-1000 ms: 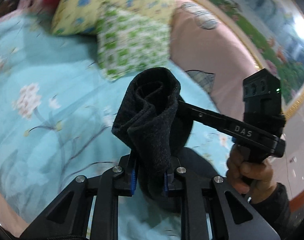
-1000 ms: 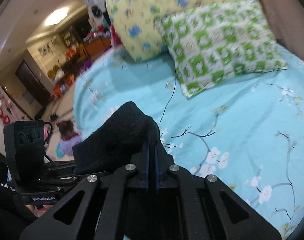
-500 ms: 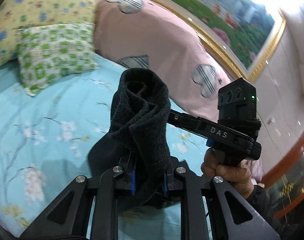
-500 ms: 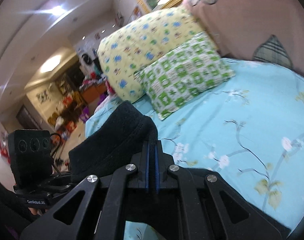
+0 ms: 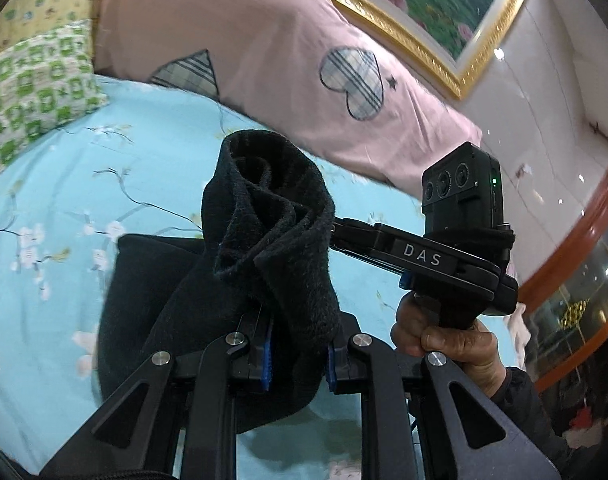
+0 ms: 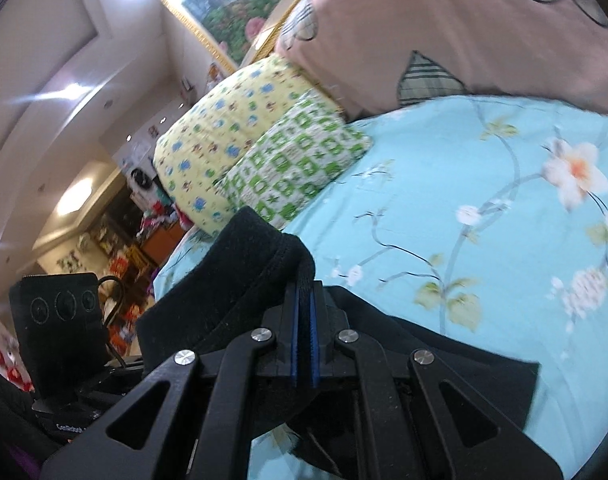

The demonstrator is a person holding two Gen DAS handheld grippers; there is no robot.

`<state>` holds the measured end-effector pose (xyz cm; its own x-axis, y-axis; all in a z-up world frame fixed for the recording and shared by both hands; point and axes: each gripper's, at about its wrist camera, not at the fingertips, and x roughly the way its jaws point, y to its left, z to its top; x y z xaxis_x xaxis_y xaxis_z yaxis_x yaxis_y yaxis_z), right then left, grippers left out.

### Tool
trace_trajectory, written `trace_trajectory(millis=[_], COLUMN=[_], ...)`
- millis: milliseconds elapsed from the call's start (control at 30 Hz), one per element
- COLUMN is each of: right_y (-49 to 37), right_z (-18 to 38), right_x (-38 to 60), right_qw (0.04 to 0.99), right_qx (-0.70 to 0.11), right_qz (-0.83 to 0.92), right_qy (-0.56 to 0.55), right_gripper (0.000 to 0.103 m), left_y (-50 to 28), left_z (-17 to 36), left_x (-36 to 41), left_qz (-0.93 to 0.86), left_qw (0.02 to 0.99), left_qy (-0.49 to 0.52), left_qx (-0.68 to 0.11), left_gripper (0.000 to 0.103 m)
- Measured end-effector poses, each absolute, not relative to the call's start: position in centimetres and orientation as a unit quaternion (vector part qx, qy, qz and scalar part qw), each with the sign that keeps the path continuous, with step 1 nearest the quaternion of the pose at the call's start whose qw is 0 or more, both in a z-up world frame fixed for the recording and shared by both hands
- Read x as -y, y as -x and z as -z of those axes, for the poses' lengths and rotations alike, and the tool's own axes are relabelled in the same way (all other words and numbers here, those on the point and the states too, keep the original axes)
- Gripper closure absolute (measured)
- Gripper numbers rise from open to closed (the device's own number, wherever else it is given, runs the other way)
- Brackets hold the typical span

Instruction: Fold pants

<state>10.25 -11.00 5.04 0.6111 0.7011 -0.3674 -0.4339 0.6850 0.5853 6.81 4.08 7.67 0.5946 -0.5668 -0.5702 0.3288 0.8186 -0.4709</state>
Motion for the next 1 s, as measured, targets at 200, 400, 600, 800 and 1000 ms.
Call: trace_trajectory(millis=[200,400,600,800,1000], right_y=[-9.8,-9.7,-9.7,-8.8,-6.1], right_z=[-2.1,0.8,2.7,2.9,1.9], right_x=[14.6,16.6,18.0,19.7,21.1], right_qw=[0.862,0.854,0.85,0.867,0.892], right_qx=[-0.302,-0.31,-0.329,-0.34,-0.331], right_qz=[-0.306,-0.294,-0.267,-0.197,-0.118], right_qy=[-0.268,-0.298,-0.313,-0.305,-0.285], right_gripper=[0.097,0.098,0.094,0.09,0.043], left_y=[-8.3,-9.2,-10.2,-10.3,-9.7], left_z=[-5.5,-3.5,-2.0,-1.5,-2.0], left_x=[-0.2,1.5,3.1,4.1,4.1], left_qz=[0.263,0.269,0.287,0.319,0.344], left_qw=[0.87,0.862,0.853,0.847,0.84], left_qy=[0.133,0.117,0.099,0.092,0.098], left_qx=[-0.396,-0.414,-0.424,-0.416,-0.408], left_gripper=[0.085,0.085,0.08,0.056,0.039])
